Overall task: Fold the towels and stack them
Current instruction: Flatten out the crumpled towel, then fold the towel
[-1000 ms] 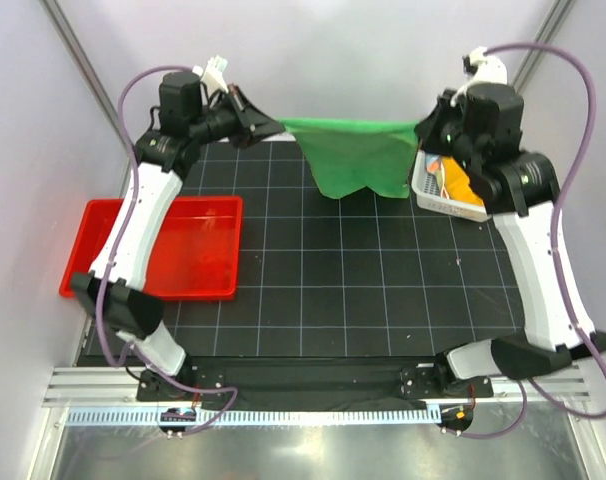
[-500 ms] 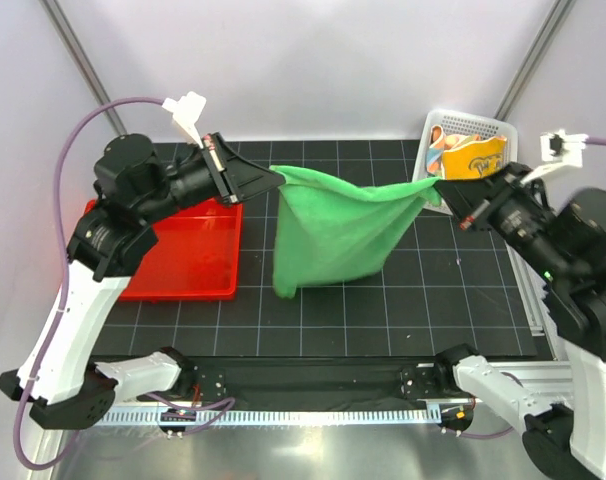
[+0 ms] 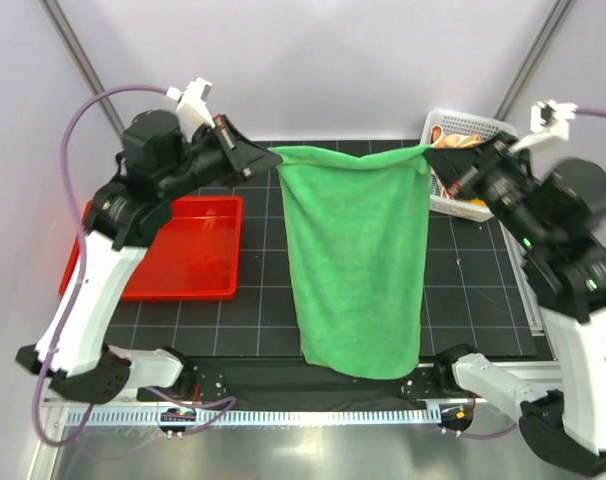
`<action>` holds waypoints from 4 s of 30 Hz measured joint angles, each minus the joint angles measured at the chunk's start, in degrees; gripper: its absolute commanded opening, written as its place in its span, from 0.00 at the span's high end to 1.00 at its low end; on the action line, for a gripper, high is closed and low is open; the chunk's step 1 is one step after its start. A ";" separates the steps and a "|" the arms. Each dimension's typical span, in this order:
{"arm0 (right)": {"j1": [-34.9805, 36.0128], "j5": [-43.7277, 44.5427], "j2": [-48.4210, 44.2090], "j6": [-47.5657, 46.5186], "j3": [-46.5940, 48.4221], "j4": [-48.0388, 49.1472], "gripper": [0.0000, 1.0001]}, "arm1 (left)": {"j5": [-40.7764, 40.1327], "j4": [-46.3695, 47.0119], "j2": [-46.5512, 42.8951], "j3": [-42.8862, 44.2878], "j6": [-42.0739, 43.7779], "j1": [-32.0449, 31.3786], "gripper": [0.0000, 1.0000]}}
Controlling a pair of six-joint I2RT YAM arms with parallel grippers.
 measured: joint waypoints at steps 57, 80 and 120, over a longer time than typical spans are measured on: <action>-10.47 -13.05 45.27 -6.67 -15.23 4.68 0.99 | 18.10 5.62 35.56 -17.07 14.27 18.93 1.00; -2.03 -9.60 30.80 -6.54 -39.50 1.36 0.98 | 6.91 0.26 18.99 -43.04 17.57 9.38 1.00; 3.21 -3.69 28.44 0.72 -52.43 7.74 0.68 | 0.59 2.93 19.02 -50.05 17.29 4.35 0.65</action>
